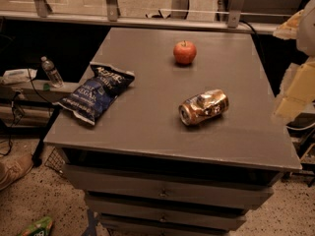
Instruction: Place orange can upright
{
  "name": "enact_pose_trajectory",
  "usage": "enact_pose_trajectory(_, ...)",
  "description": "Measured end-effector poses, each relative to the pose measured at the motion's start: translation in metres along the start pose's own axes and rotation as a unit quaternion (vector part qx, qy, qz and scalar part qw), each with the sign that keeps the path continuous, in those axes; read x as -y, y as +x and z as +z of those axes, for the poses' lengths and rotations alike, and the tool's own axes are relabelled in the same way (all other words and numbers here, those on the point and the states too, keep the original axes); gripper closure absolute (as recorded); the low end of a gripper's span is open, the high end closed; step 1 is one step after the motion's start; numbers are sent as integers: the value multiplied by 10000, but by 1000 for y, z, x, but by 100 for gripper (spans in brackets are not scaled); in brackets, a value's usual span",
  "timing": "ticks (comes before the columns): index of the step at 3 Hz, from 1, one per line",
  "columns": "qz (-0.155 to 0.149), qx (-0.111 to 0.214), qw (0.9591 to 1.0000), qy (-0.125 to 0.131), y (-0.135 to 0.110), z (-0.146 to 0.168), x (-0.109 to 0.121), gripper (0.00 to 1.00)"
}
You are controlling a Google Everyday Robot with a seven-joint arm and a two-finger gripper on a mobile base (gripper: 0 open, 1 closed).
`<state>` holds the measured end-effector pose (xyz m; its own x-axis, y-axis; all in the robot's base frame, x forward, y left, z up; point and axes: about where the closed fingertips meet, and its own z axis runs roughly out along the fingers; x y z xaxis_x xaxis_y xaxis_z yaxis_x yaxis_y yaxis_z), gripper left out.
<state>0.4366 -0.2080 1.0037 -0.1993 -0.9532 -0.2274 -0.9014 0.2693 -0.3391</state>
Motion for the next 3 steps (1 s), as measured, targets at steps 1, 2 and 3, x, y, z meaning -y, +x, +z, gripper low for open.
enact_pose_trajectory(1,-3,1,10000,0,0,0,0,0)
enact_pose_trajectory(2,-401,135,9991,-96,-12,18,10,0)
enact_pose_trajectory(3,-1199,501,9907,-403,-38,59,23,0)
